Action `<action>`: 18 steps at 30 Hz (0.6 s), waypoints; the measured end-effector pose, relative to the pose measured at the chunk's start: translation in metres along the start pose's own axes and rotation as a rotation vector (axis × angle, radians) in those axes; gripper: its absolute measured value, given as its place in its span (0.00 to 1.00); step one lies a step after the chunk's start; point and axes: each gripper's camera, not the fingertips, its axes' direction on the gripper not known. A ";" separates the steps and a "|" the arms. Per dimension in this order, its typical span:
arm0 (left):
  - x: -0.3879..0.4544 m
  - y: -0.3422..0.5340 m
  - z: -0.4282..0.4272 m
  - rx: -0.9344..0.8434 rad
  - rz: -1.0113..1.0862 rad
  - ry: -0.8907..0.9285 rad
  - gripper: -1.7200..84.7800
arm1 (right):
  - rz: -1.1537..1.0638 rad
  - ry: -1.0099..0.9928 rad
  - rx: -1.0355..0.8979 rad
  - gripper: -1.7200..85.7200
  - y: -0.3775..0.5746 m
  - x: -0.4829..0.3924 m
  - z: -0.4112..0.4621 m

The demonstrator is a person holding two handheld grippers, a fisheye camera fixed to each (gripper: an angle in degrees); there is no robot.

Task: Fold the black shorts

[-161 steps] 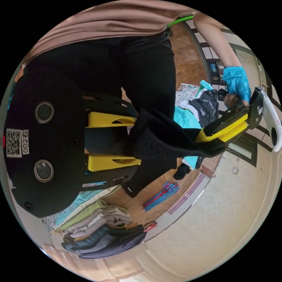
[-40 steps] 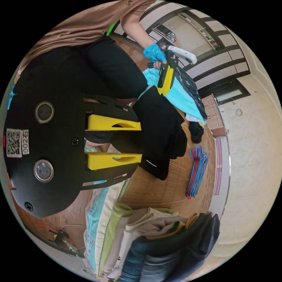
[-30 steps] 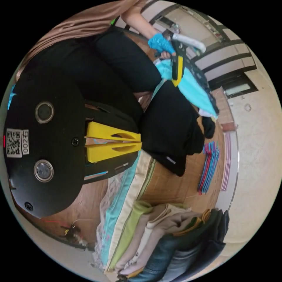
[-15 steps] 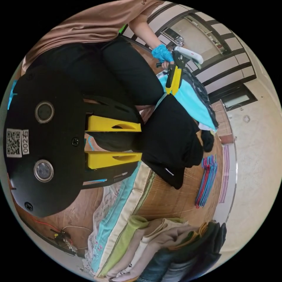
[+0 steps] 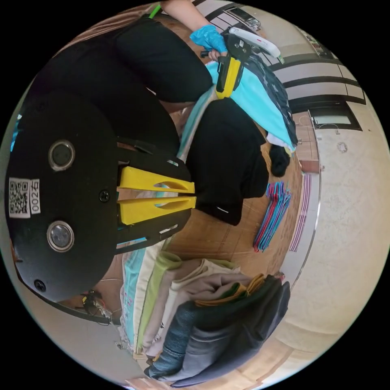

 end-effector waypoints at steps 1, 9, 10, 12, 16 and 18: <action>0.003 -0.004 0.002 0.001 0.004 -0.012 0.01 | 0.004 0.010 -0.011 0.01 -0.003 0.002 0.006; 0.001 0.023 -0.007 0.010 0.003 0.022 0.01 | 0.029 -0.040 -0.032 0.01 0.007 0.006 0.024; 0.000 0.026 -0.009 0.004 -0.007 0.030 0.01 | 0.029 -0.048 -0.039 0.01 0.006 0.006 0.025; -0.001 0.029 -0.010 -0.016 -0.018 0.039 0.01 | 0.025 -0.054 -0.053 0.01 0.002 0.005 0.027; -0.002 0.029 -0.016 -0.016 -0.023 0.073 0.01 | 0.008 -0.048 -0.111 0.03 -0.017 0.006 0.025; -0.002 0.029 -0.022 -0.006 -0.016 0.077 0.01 | 0.005 -0.030 -0.095 0.05 -0.024 0.006 0.016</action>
